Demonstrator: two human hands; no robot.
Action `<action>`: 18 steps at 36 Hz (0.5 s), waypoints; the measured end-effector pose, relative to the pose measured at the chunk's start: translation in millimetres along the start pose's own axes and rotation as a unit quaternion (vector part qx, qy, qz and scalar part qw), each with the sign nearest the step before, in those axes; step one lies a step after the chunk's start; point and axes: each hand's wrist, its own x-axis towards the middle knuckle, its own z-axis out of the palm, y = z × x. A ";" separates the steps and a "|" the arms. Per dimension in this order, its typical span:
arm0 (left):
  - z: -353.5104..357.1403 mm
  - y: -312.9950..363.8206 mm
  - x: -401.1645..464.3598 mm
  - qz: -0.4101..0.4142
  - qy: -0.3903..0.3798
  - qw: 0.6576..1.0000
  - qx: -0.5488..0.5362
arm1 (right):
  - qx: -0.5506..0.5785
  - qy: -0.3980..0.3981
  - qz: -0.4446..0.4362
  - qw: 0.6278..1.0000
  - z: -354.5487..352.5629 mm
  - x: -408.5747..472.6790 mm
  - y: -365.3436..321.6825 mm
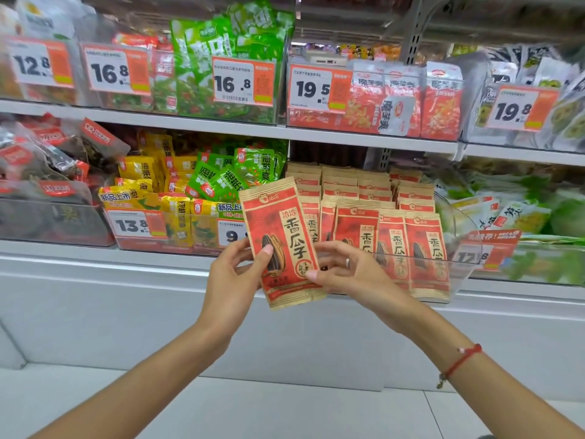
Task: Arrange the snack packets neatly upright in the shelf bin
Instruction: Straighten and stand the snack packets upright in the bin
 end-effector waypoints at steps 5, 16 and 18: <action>-2.5 -0.9 0.8 0.014 0.042 0.999 -0.008 | -0.023 -0.001 -0.015 1.000 5.2 -4.1 -5.4; -0.7 19.8 0.1 -0.003 -0.093 0.993 0.070 | -0.074 -0.059 -0.045 0.994 6.9 -12.3 -14.8; -6.1 19.0 2.7 -0.022 -0.118 0.990 0.071 | -0.030 -0.054 -0.039 0.997 3.9 -13.7 -17.0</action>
